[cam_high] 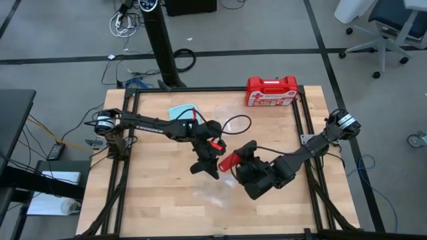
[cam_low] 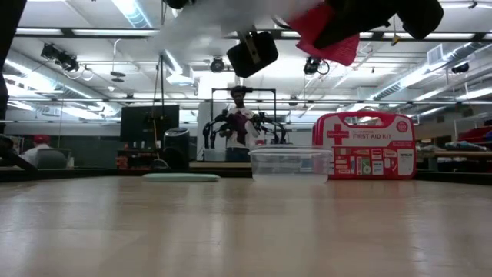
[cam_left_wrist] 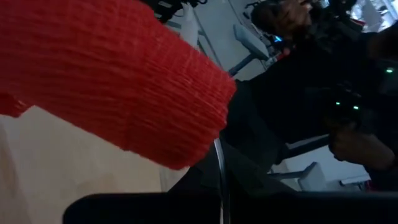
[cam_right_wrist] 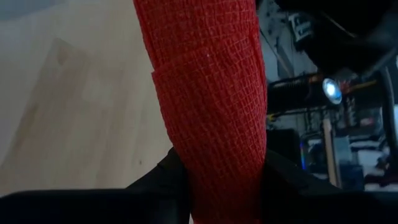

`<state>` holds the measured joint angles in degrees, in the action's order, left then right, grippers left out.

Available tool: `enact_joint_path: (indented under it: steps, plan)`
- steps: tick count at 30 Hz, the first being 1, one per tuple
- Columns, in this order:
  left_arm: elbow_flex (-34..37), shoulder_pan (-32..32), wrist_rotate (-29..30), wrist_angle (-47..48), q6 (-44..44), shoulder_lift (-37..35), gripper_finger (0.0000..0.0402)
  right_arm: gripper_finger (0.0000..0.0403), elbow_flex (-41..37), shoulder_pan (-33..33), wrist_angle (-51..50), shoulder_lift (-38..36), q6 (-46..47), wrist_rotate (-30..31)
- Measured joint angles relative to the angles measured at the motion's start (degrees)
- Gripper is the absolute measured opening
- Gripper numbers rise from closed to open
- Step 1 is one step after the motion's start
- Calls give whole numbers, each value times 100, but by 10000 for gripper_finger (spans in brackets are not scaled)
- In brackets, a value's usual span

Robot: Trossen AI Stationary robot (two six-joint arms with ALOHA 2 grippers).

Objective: Roll bandage
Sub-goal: Put the rolled red bandage into the transparent zip bag

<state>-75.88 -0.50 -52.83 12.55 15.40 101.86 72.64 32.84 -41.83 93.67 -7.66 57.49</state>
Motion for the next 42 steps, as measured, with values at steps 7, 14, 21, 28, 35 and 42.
enact_joint_path:
  steps: [7,14,21,28,35,42]
  plan:
    - [0,18,-126,-197,182,0,0,126,0,210,109,0,-798,271]
    - [0,80,-72,-315,320,0,0,126,0,271,173,0,-1260,120]
    - [0,77,49,-386,455,-4,0,126,0,204,407,0,-1407,369]
    - [0,72,93,-373,279,-12,0,126,0,-172,439,0,-985,142]
    - [0,1,135,-338,101,-7,0,125,-2,-396,510,-25,-552,-139]
    - [0,5,208,-33,-388,2,0,124,0,-322,419,-61,-507,-1083]
